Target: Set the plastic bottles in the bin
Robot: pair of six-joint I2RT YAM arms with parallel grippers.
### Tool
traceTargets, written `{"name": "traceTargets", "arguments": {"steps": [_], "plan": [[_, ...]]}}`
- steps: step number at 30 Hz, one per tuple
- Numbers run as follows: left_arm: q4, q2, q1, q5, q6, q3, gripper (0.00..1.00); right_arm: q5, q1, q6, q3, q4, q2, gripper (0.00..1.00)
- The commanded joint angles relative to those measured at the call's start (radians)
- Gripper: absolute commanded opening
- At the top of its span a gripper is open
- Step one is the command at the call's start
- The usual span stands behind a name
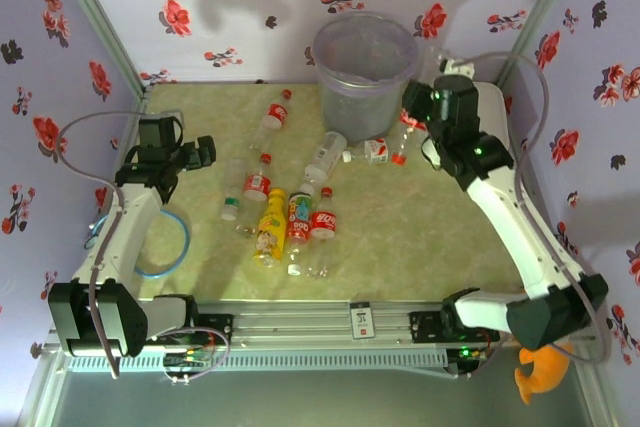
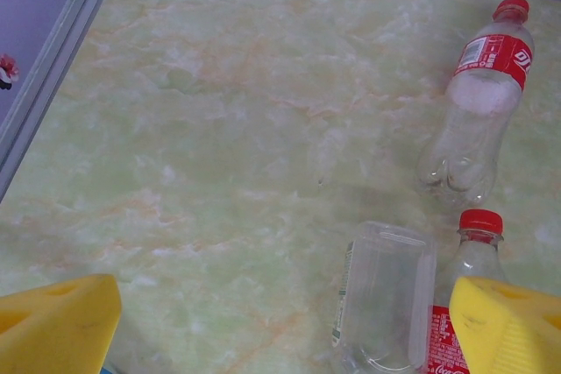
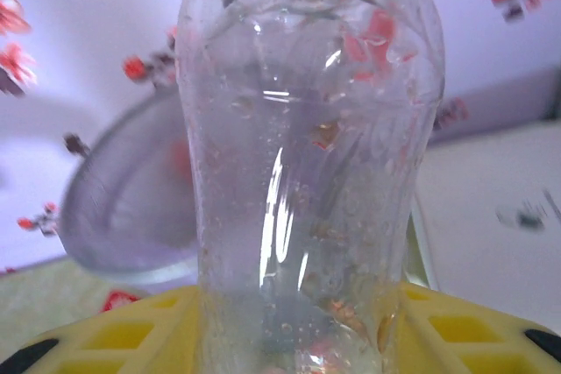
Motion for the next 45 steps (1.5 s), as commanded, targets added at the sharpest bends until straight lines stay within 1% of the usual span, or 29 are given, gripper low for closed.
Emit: {"name": "traceTargets", "arguments": {"steps": [1,6,8,11,14,17,21,24,27,34,39,45], "plan": [[-0.004,0.015,-0.011,0.006,0.026,-0.012,0.97,0.016,0.001,-0.099,0.098,0.234,0.104,0.52],[-0.010,0.029,-0.028,0.006,0.033,-0.010,0.97,-0.040,-0.037,-0.037,0.285,0.343,0.256,0.52],[-0.013,0.031,-0.032,0.006,0.040,-0.009,0.97,-0.055,-0.058,-0.015,0.360,0.354,0.316,0.51],[-0.016,0.030,-0.034,0.005,0.046,-0.007,0.98,-0.020,-0.070,-0.019,0.495,0.314,0.413,0.51],[-0.017,0.025,-0.034,-0.001,0.052,-0.009,0.98,-0.035,-0.088,0.022,0.576,0.336,0.494,0.51],[-0.018,0.025,-0.034,-0.004,0.054,-0.009,0.98,-0.059,-0.100,0.025,0.726,0.270,0.604,0.51],[-0.019,0.024,-0.037,-0.007,0.057,-0.009,0.98,-0.110,-0.103,-0.006,0.973,0.118,0.791,0.51],[-0.020,0.025,-0.038,-0.010,0.060,-0.010,0.98,-0.153,-0.104,-0.011,1.090,0.032,0.888,0.52],[-0.021,0.026,-0.038,-0.013,0.062,-0.010,0.98,-0.184,-0.103,0.004,1.098,-0.013,0.922,0.53],[-0.021,0.031,-0.040,-0.015,0.065,-0.010,0.98,-0.207,-0.102,0.010,0.966,-0.010,0.917,0.56],[-0.022,0.035,-0.040,-0.016,0.066,-0.010,0.99,-0.216,-0.096,0.012,0.906,-0.006,0.921,0.58],[-0.022,0.040,-0.041,-0.019,0.069,-0.010,0.99,-0.227,-0.095,0.006,0.893,-0.022,0.941,0.66]]}}
